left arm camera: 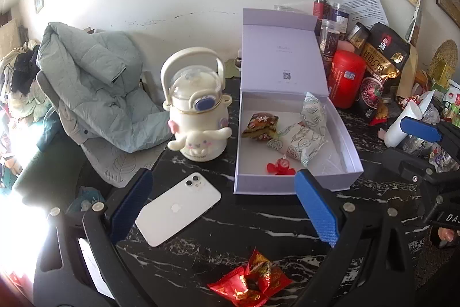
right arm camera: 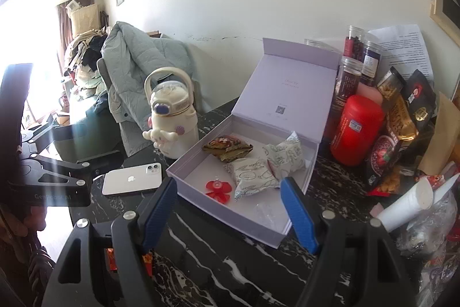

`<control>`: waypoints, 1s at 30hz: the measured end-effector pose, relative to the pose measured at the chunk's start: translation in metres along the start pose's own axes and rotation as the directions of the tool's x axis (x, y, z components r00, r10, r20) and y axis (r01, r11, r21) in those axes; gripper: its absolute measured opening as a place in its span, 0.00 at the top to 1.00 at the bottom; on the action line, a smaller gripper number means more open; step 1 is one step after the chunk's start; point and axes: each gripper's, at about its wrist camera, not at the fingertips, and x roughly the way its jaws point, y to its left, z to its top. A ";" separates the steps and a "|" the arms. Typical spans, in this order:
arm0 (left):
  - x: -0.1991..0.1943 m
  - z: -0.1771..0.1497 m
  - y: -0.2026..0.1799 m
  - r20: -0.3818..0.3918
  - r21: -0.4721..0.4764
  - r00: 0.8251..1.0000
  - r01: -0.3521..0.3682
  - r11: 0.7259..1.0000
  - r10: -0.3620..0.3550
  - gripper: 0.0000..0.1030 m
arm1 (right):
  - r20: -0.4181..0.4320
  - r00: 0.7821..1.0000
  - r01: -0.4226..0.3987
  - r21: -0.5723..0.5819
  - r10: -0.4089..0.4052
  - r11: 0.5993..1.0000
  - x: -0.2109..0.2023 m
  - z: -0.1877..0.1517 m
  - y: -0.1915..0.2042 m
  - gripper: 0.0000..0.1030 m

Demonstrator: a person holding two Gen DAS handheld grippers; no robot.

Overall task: Organize objects
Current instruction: 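Withdraw both open grippers up and away from the box, then move both open grippers down toward the two red candy packets on the table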

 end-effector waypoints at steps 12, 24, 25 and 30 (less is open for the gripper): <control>-0.003 -0.069 0.025 -0.114 -0.092 0.993 -0.031 0.995 0.020 0.04 | -0.112 0.986 -0.128 -0.034 0.124 0.991 0.024 -0.044 0.039 0.27; 0.008 -0.121 0.047 -0.207 -0.176 0.978 -0.032 0.984 -0.006 0.04 | -0.260 0.927 -0.279 0.005 0.271 0.960 0.066 -0.082 0.071 0.27; 0.009 -0.124 0.049 -0.214 -0.181 0.977 -0.028 0.983 -0.012 0.04 | -0.270 0.921 -0.289 0.006 0.280 0.957 0.070 -0.084 0.073 0.27; 0.017 -0.139 0.052 -0.256 -0.187 0.966 -0.020 0.982 -0.029 0.04 | -0.305 0.897 -0.333 0.009 0.319 0.943 0.086 -0.091 0.083 0.27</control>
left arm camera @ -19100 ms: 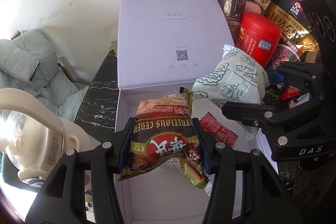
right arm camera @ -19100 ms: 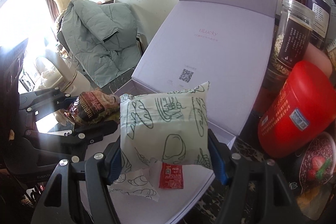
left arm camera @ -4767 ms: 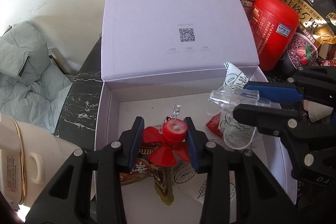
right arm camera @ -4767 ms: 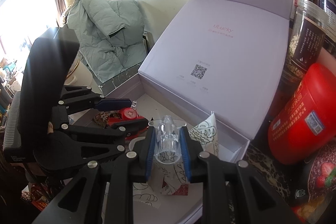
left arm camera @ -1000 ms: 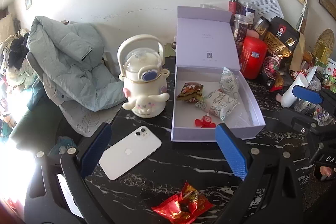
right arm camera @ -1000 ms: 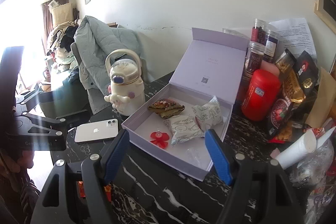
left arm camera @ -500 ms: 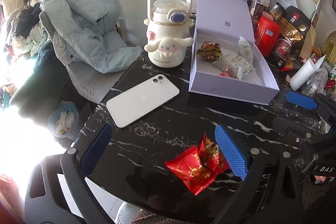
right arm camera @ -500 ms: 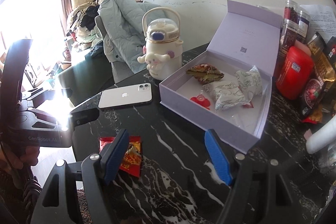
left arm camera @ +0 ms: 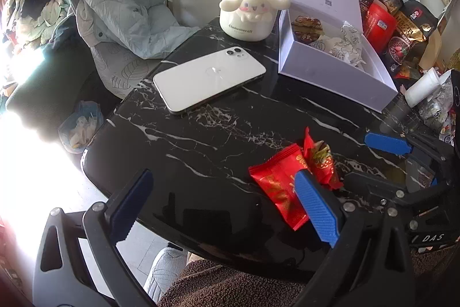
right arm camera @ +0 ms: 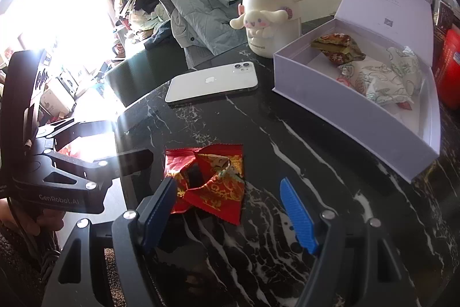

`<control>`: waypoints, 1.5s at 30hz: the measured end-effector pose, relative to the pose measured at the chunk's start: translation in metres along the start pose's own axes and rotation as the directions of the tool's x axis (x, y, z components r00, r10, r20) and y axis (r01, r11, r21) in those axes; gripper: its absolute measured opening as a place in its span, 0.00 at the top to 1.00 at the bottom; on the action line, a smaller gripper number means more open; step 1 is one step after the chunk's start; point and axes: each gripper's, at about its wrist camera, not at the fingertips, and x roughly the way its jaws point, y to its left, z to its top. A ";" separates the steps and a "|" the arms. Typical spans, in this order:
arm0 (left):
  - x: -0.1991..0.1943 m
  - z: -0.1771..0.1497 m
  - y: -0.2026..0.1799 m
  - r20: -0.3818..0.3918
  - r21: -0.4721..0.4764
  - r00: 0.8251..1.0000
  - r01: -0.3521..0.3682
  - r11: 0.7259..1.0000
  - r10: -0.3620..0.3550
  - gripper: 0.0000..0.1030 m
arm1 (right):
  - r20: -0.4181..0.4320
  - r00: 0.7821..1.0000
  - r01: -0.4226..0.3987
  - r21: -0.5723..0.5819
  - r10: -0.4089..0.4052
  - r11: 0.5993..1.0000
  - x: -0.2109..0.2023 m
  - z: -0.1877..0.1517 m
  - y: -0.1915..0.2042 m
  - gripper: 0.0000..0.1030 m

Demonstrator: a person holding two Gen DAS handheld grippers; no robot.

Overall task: Organize objects
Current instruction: 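Move both open grippers down toward the two red candy packets on the table, then grasp a red candy packet with the right gripper while the left grasps the other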

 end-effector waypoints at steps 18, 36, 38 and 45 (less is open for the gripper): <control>0.019 -0.005 -0.013 -0.068 0.034 0.996 0.055 0.998 -0.053 0.05 | -0.077 0.997 -0.010 -0.005 0.009 1.000 0.027 -0.002 -0.014 0.56; 0.040 -0.006 -0.058 -0.162 0.118 0.980 0.136 0.984 -0.116 0.05 | -0.072 0.992 0.103 0.050 -0.099 0.993 -0.001 -0.028 -0.050 0.55; 0.041 -0.007 -0.059 -0.160 0.126 0.981 0.134 0.983 -0.114 0.05 | -0.070 0.993 0.099 0.051 -0.095 0.994 -0.003 -0.032 -0.050 0.52; 0.042 -0.010 -0.060 -0.146 0.167 0.984 0.122 0.978 -0.098 0.05 | -0.067 0.993 0.102 0.040 -0.099 0.994 -0.005 -0.039 -0.047 0.37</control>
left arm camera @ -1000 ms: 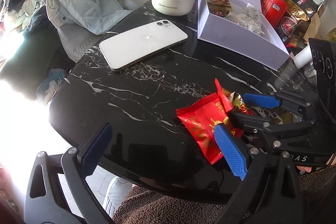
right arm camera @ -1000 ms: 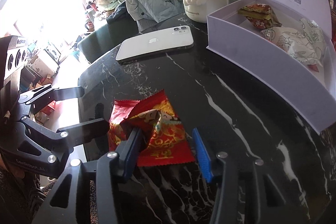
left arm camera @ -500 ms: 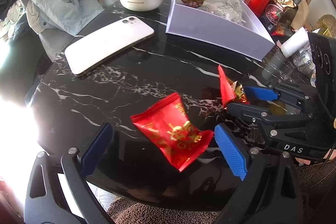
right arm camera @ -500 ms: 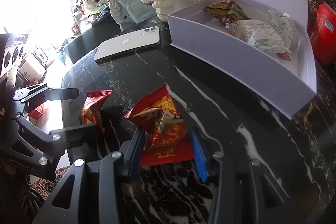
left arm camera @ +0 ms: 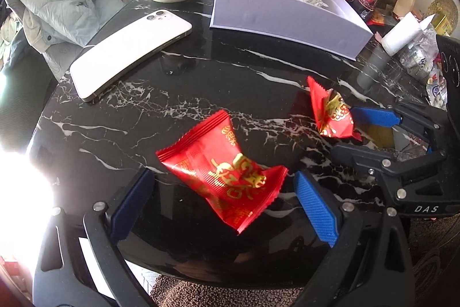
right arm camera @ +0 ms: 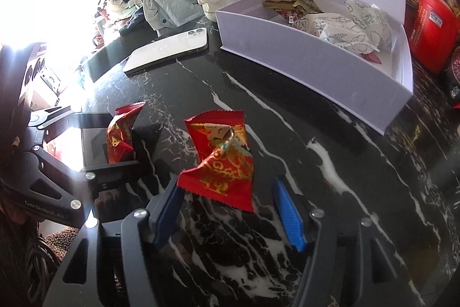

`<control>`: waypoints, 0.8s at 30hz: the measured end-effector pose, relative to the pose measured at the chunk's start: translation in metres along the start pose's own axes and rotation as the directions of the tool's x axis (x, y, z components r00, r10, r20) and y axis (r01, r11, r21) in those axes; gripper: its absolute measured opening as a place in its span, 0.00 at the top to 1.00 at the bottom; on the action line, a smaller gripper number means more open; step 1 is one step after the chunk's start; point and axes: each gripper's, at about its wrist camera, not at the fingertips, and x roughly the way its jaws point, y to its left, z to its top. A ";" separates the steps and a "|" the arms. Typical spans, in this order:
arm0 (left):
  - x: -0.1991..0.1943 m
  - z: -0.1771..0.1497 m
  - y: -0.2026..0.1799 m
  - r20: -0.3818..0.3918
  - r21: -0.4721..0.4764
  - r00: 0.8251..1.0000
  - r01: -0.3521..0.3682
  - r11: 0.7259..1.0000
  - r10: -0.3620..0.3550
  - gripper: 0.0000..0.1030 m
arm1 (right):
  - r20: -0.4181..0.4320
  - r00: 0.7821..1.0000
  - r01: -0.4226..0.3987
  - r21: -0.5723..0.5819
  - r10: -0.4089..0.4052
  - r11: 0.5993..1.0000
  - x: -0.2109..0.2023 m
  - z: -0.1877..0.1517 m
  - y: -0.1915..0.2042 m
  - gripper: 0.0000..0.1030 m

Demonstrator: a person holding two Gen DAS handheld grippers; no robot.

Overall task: Organize objects
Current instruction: 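Grasp a red candy packet with the right gripper while the left grasps the other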

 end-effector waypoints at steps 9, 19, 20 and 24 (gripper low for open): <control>-0.002 0.000 0.011 0.041 0.049 0.999 -0.030 0.998 0.028 0.19 | 0.006 1.000 0.001 -0.015 -0.001 1.000 0.003 0.000 0.007 0.37; -0.010 -0.001 0.039 0.053 -0.031 0.999 -0.005 1.000 0.006 0.24 | 0.021 0.999 -0.023 -0.018 0.023 1.000 0.010 0.007 0.019 0.37; -0.010 -0.001 0.039 0.055 -0.028 0.998 -0.005 1.000 0.006 0.24 | 0.025 1.000 -0.016 -0.016 0.017 1.000 0.010 0.007 0.019 0.37; -0.011 -0.001 0.040 0.065 -0.012 0.998 -0.007 1.000 0.008 0.24 | 0.041 0.999 0.006 -0.027 -0.005 1.000 0.011 0.007 0.021 0.37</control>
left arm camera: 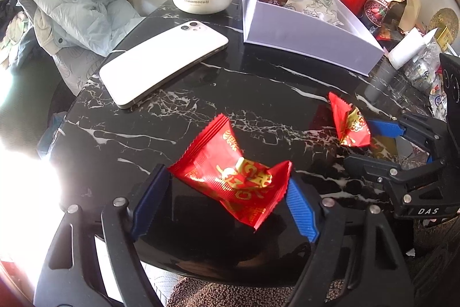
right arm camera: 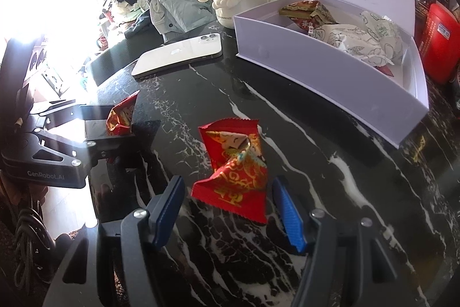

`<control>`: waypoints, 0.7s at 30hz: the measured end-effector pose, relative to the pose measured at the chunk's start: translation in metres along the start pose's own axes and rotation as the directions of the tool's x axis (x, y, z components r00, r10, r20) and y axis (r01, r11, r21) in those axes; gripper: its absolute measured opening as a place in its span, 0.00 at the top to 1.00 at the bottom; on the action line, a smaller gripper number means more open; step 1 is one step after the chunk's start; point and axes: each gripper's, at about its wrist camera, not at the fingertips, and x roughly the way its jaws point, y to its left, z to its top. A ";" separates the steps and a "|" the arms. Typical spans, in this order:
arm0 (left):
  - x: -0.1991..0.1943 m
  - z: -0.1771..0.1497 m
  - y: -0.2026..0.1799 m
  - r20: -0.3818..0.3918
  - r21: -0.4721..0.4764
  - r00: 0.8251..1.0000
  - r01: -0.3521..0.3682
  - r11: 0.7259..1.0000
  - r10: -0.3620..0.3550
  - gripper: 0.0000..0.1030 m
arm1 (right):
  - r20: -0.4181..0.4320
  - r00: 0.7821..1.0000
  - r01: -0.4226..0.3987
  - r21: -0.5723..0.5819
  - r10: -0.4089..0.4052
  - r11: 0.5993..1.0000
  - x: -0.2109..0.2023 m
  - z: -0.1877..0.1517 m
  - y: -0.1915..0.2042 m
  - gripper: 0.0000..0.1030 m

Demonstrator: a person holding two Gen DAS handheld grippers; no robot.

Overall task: Organize objects
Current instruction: 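Grasp a red candy packet with the right gripper while the left grasps the other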

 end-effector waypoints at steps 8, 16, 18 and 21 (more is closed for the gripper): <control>0.001 0.000 0.001 0.020 0.004 1.000 0.007 1.000 -0.007 0.26 | 0.050 0.999 0.006 0.006 -0.006 1.000 0.002 -0.001 -0.001 0.37; 0.001 -0.003 -0.008 0.042 0.049 0.999 0.007 0.999 -0.009 0.30 | 0.084 0.996 0.020 0.002 -0.020 1.000 0.001 -0.003 0.000 0.45; 0.001 -0.003 -0.009 0.043 0.051 0.999 0.012 0.999 -0.014 0.31 | 0.087 0.996 0.017 0.010 -0.018 1.000 0.000 -0.004 -0.002 0.60; 0.000 -0.003 -0.010 0.043 0.052 0.999 0.015 0.999 -0.017 0.33 | 0.089 0.996 -0.006 0.028 0.003 1.000 -0.002 -0.005 -0.004 0.61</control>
